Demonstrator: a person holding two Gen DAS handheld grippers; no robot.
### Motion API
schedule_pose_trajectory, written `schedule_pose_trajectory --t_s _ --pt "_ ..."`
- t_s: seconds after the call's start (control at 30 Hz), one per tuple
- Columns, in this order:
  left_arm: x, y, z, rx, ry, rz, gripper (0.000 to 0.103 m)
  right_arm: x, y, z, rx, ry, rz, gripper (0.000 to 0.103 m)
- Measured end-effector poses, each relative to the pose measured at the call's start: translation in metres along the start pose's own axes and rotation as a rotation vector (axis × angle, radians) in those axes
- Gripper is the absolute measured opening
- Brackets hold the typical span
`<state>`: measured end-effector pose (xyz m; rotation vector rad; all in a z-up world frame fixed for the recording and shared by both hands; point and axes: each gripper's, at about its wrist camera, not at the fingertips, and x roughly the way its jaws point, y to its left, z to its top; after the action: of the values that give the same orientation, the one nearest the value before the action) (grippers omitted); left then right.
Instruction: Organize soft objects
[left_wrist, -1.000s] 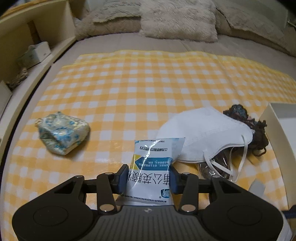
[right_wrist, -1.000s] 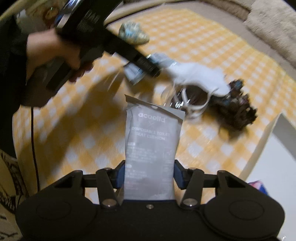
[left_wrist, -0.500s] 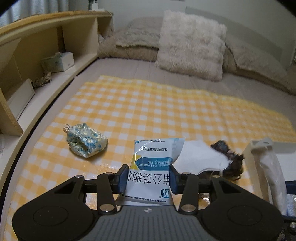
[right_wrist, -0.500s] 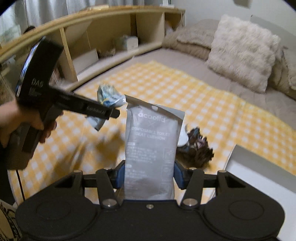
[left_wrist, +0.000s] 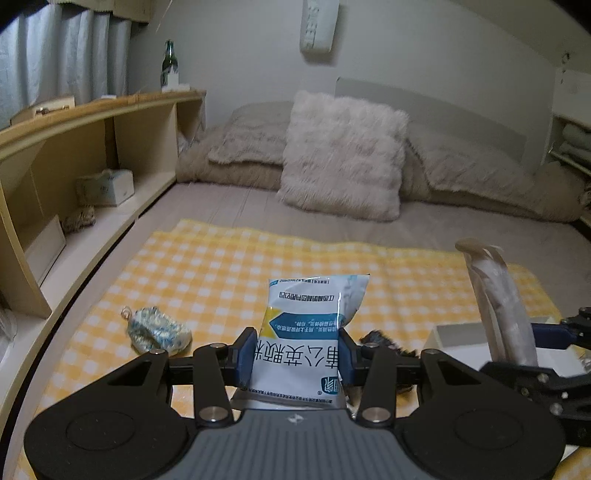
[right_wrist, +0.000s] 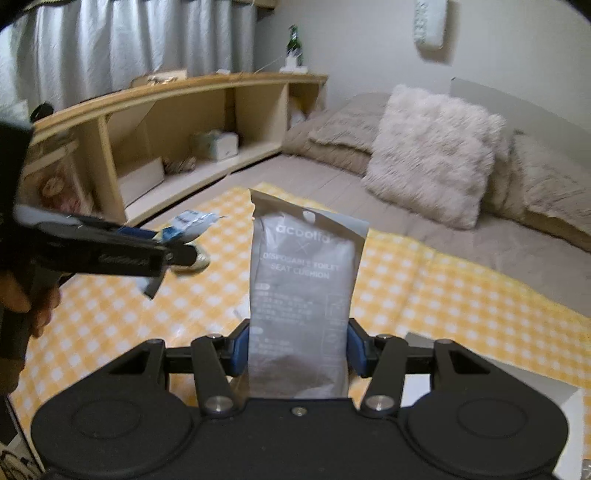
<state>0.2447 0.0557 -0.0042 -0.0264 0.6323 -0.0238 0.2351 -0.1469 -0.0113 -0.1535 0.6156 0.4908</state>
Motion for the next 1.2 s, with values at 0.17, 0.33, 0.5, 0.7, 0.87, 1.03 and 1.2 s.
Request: schedule_pose_trajectory --t_s 0.17,0.33,0.5,0.7,0.87,1.03,1.2 --pt "-0.016 -0.011 0.004 -0.002 -0.049 -0.024 0.046 -0.018 -0.010 0.002 0.035 -0.060 -0.040 0.053" --pt "-0.027 -0.023 0.008 0.015 -0.094 -0.034 0.046 -0.035 -0.022 0.004 0.063 -0.117 -0.067 0.053" --pt "-0.034 -0.035 0.012 0.009 -0.122 -0.061 0.046 -0.051 -0.037 0.003 0.080 -0.161 -0.094 0.054" --pt "-0.038 -0.061 0.014 0.010 -0.148 -0.121 0.046 -0.073 -0.062 -0.006 0.106 -0.191 -0.163 0.054" --pt "-0.035 -0.088 0.015 0.009 -0.164 -0.184 0.046 -0.090 -0.088 -0.017 0.133 -0.196 -0.237 0.054" --pt "-0.027 -0.116 0.014 0.004 -0.152 -0.260 0.046 -0.105 -0.118 -0.034 0.156 -0.181 -0.321 0.054" --pt "-0.016 -0.146 0.008 -0.014 -0.118 -0.345 0.046 -0.117 -0.147 -0.052 0.195 -0.156 -0.386 0.054"
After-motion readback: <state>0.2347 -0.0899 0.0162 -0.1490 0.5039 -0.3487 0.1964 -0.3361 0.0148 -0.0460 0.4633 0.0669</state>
